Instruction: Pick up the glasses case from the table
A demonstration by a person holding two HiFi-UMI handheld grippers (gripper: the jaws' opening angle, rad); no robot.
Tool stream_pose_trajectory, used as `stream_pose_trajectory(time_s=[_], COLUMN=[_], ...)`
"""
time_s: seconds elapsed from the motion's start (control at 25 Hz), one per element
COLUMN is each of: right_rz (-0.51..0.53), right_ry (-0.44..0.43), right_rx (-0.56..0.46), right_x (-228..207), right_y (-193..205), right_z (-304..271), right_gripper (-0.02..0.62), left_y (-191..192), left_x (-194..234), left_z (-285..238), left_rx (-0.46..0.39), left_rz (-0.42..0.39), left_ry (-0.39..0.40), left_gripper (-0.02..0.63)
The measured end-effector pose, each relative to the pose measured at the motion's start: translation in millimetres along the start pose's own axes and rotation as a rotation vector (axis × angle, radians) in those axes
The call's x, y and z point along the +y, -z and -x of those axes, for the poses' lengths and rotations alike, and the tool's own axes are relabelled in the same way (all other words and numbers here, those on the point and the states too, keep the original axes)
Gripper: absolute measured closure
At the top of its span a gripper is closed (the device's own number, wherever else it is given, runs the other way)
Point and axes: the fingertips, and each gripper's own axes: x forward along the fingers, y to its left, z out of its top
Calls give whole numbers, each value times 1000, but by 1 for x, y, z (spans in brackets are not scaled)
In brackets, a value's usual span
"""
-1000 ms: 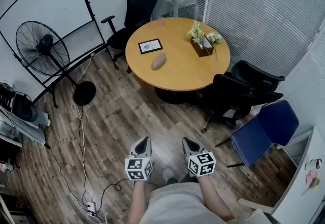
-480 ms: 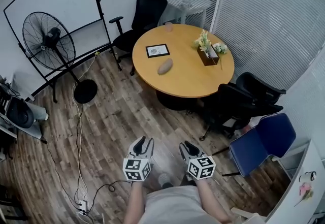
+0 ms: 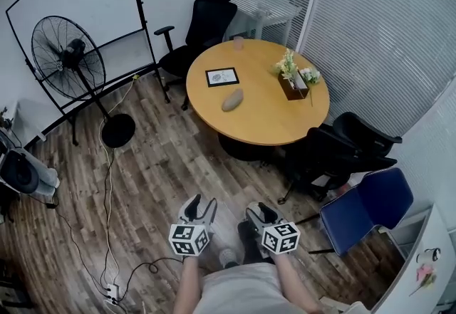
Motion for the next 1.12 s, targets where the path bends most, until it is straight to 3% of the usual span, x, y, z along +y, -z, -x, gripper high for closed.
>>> stream_pose_trajectory(time_s=[0.44, 1.12], right_rz=[-30, -52], right_ry=[-27, 15], right_rx=[22, -10], right_x=[-25, -103], right_y=[-28, -128], right_z=[-55, -137], right_gripper=[364, 364], left_y=[-17, -77], left_x=[27, 51], left_z=[-52, -195], left_rx=[31, 88], left_rz=[0, -27], left_ry=[-17, 28], left_gripper=[400, 400])
